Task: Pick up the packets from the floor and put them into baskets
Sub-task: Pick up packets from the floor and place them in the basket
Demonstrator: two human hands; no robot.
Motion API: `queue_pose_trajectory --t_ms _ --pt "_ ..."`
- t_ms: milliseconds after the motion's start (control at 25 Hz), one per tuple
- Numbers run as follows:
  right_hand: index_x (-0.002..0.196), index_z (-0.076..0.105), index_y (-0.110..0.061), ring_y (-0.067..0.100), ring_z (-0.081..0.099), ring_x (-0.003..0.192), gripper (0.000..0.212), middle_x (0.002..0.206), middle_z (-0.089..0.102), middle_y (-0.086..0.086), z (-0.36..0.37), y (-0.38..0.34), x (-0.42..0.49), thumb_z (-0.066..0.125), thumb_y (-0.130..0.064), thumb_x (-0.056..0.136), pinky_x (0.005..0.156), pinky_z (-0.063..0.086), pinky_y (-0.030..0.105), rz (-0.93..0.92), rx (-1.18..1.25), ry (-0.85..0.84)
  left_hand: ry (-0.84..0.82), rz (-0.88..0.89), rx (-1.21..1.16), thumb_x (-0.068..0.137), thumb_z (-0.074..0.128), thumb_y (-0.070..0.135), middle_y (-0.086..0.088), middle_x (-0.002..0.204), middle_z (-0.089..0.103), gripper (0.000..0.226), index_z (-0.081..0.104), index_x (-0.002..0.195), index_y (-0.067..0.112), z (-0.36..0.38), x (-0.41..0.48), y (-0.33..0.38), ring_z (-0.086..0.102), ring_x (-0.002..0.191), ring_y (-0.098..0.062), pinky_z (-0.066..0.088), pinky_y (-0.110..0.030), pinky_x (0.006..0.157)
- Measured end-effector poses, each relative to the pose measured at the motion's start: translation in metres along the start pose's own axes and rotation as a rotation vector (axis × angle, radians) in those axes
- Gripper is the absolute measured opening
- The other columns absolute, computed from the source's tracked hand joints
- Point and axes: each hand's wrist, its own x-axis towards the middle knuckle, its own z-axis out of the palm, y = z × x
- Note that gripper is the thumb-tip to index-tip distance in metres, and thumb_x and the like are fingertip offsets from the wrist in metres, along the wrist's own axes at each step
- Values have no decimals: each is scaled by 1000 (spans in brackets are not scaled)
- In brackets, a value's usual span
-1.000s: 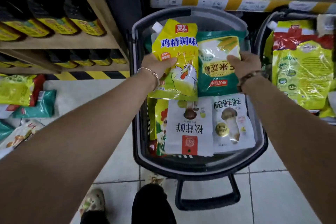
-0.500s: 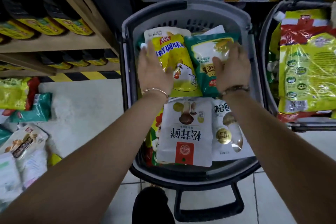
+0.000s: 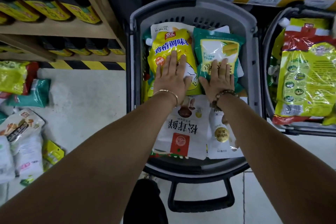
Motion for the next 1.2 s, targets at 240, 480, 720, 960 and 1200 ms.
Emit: queue_pose_trajectory --t_ms 240,480,720,960,1200 --pt "142 36 -13 29 28 137 48 150 31 14 -35 -33 -43 37 -33 99 112 24 43 -108 269 220 180 -102 -305 90 52 30 -6 155 21 55 37 141 17 -49 -45 -15 16 143 -24 24 -37 113" --pt "134 49 -13 29 46 125 43 137 49 13 -49 -133 -106 54 -26 93 99 34 34 -373 300 248 356 -402 -634 87 58 23 -1 134 50 43 52 130 18 -87 -133 -99 48 121 -20 37 -26 96" --pt "133 50 -14 24 48 124 46 138 50 7 7 -262 -181 61 -21 88 97 38 29 -553 240 76 397 -656 -658 84 64 23 0 132 54 45 53 128 20 -90 -248 -230 52 118 -17 37 -23 93" --pt "128 54 -17 18 40 131 41 146 38 4 98 -390 -253 61 -23 88 99 35 27 -568 173 -139 444 -888 -722 82 64 18 -3 126 57 45 55 126 16 -75 -379 -365 53 115 -22 41 -31 93" --pt "127 54 -11 21 40 130 42 141 43 9 173 -482 -299 62 -18 87 104 30 27 -473 89 -264 329 -1135 -848 82 65 22 -6 126 54 46 54 126 20 -33 -479 -469 56 111 -25 44 -37 93"
